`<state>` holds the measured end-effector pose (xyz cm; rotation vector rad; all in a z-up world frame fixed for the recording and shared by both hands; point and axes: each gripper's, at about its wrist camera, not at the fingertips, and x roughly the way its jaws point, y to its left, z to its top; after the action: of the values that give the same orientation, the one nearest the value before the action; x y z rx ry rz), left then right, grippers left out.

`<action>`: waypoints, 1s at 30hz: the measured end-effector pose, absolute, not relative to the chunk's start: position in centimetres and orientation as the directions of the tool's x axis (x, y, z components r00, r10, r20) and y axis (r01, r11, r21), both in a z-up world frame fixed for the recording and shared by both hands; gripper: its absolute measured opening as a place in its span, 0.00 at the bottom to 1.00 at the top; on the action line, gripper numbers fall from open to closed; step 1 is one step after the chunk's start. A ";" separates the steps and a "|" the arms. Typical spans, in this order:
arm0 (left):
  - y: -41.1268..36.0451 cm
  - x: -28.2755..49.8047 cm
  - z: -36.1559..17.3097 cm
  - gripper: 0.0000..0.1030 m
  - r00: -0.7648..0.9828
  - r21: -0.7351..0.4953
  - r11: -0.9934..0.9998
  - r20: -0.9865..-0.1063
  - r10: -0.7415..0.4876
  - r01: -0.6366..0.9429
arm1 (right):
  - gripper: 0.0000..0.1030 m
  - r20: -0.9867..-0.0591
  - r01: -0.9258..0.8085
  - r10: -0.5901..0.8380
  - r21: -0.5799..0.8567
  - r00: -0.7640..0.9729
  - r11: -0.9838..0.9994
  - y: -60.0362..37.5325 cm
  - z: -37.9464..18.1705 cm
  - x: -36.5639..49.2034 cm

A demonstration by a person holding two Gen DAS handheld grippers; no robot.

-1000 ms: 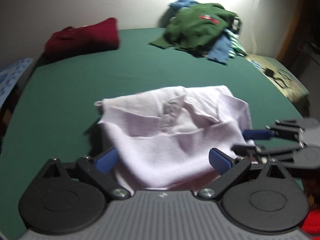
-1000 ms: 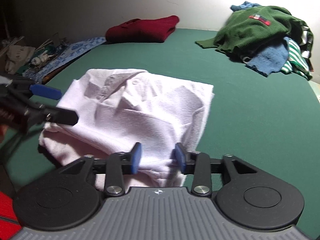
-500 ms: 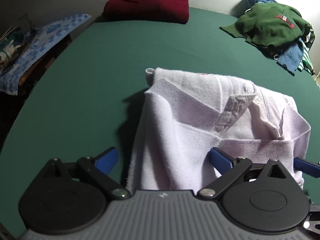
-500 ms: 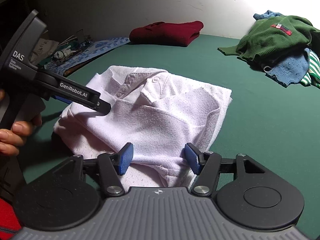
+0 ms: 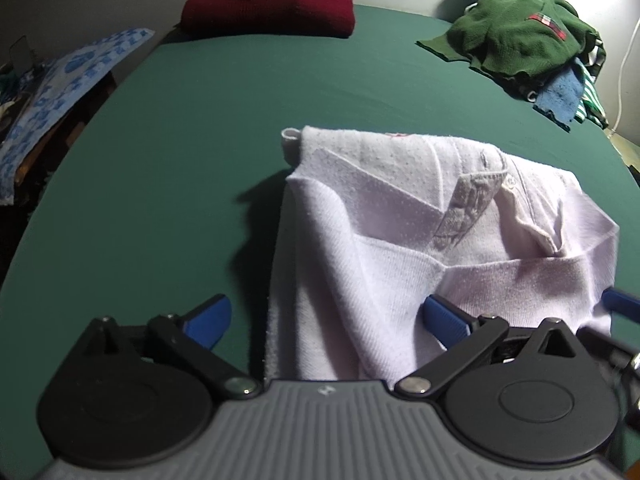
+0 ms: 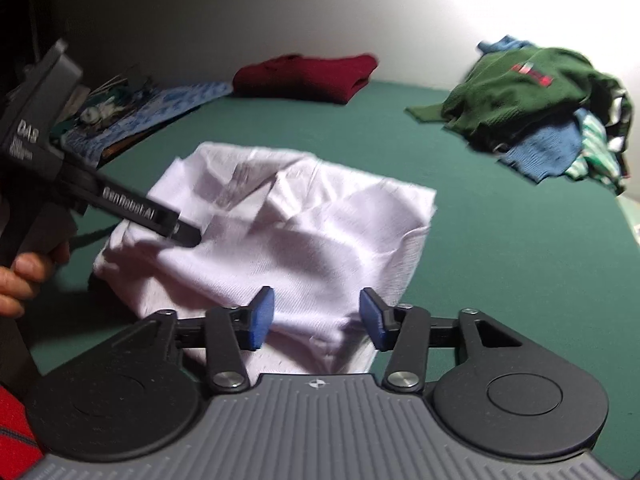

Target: Fold clothes

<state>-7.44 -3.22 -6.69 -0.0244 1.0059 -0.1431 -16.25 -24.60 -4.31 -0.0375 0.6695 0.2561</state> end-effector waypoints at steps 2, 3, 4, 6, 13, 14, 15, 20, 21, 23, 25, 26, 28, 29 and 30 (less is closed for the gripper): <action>-2.7 -7.5 -6.6 0.99 0.525 -0.093 0.985 -0.836 -0.158 0.147 | 0.45 -0.613 -0.189 0.176 0.044 0.770 0.981 -24.6 -3.8 -16.3; -2.4 -7.7 -6.6 0.99 0.527 -0.092 0.982 -0.834 -0.166 0.163 | 0.45 -0.624 -0.159 0.152 0.045 0.767 0.986 -24.4 -4.0 -16.2; -2.0 -8.0 -6.6 0.99 0.527 -0.091 0.980 -0.832 -0.173 0.178 | 0.45 -0.635 -0.128 0.127 0.045 0.762 0.991 -24.3 -4.2 -16.1; -0.9 -8.6 -6.6 0.99 0.524 -0.097 0.975 -0.830 -0.191 0.202 | 0.46 -0.657 -0.067 0.074 0.036 0.751 0.997 -24.0 -4.8 -16.1; -0.1 -9.6 -6.8 0.99 0.521 -0.104 0.953 -0.818 -0.245 0.285 | 0.48 -0.686 0.037 -0.013 0.020 0.727 0.999 -23.6 -5.7 -16.7; -0.1 -9.7 -6.5 0.99 0.524 -0.111 0.950 -0.812 -0.256 0.292 | 0.48 -0.679 0.044 -0.024 0.012 0.733 0.999 -23.6 -5.4 -16.8; -0.1 -9.7 -6.2 0.99 0.528 -0.119 0.947 -0.806 -0.267 0.298 | 0.48 -0.672 0.051 -0.036 0.003 0.740 0.999 -23.6 -5.1 -16.9; 0.9 -9.6 -5.4 0.99 0.568 -0.130 0.951 -0.776 -0.274 0.282 | 0.48 -0.604 0.033 -0.024 0.003 0.797 0.999 -23.5 -3.2 -16.9; 1.1 -9.4 -5.5 0.99 0.571 -0.128 0.955 -0.777 -0.264 0.267 | 0.47 -0.593 0.027 -0.022 0.001 0.805 1.000 -23.5 -2.9 -16.7; 1.4 -8.7 -5.8 0.99 0.574 -0.135 0.963 -0.780 -0.248 0.234 | 0.45 -0.610 0.024 -0.036 -0.029 0.792 0.999 -23.4 -3.3 -15.8; 2.0 -8.5 -6.0 0.99 0.580 -0.152 0.966 -0.776 -0.247 0.209 | 0.44 -0.630 0.055 -0.062 -0.030 0.774 0.998 -24.1 -4.2 -15.1; 2.2 -8.5 -6.1 0.99 0.581 -0.159 0.966 -0.774 -0.251 0.204 | 0.44 -0.648 0.078 -0.075 -0.024 0.758 0.997 -24.7 -4.7 -14.7; 2.7 -8.5 -6.1 0.99 0.583 -0.175 0.965 -0.771 -0.258 0.195 | 0.44 -0.672 0.108 -0.083 -0.004 0.735 0.994 -25.6 -5.4 -14.4; 2.9 -8.6 -6.2 0.99 0.582 -0.182 0.964 -0.769 -0.263 0.195 | 0.44 -0.675 0.100 -0.078 -0.006 0.734 0.995 -25.6 -5.5 -14.5; 2.9 -8.7 -6.3 0.99 0.581 -0.174 0.965 -0.772 -0.257 0.195 | 0.44 -0.678 0.092 -0.073 -0.008 0.732 0.996 -25.7 -5.6 -14.6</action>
<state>-8.75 2.94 -6.27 -0.0734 0.9134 -0.2638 -14.55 -25.67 -5.59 0.0265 0.7443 -0.0905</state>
